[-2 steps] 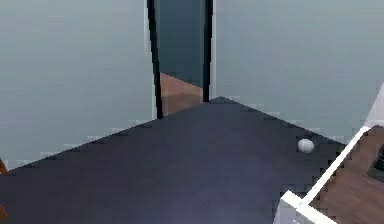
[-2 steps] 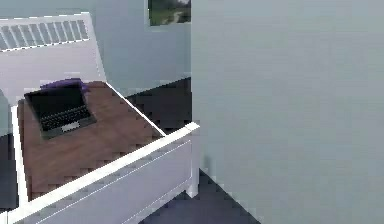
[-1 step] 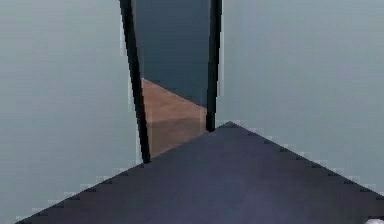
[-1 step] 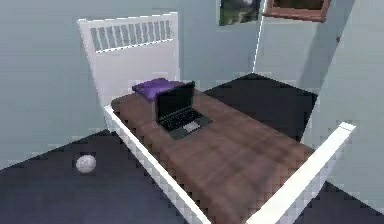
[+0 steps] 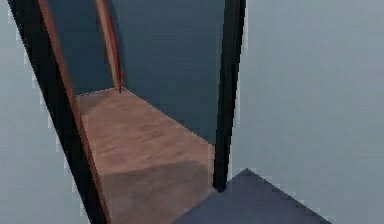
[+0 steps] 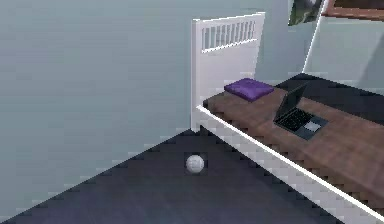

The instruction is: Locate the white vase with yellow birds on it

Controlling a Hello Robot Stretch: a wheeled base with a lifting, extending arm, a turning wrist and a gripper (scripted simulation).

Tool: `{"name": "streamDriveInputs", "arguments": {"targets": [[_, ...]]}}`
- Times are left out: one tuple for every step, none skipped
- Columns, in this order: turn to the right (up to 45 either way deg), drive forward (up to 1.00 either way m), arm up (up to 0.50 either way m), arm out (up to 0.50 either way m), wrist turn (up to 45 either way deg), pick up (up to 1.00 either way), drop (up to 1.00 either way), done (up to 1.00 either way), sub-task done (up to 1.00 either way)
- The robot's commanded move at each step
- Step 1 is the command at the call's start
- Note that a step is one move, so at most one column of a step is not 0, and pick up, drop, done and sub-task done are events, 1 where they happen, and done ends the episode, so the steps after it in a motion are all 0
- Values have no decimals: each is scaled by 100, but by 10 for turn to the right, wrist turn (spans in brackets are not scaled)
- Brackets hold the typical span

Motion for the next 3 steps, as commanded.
{"name": "streamDriveInputs", "arguments": {"targets": [[-30,0,0,0,0,0,0,0,0],[0,85,0,0,0,0,0,0,0],[-330,0,0,0,0,0,0,0,0]]}}
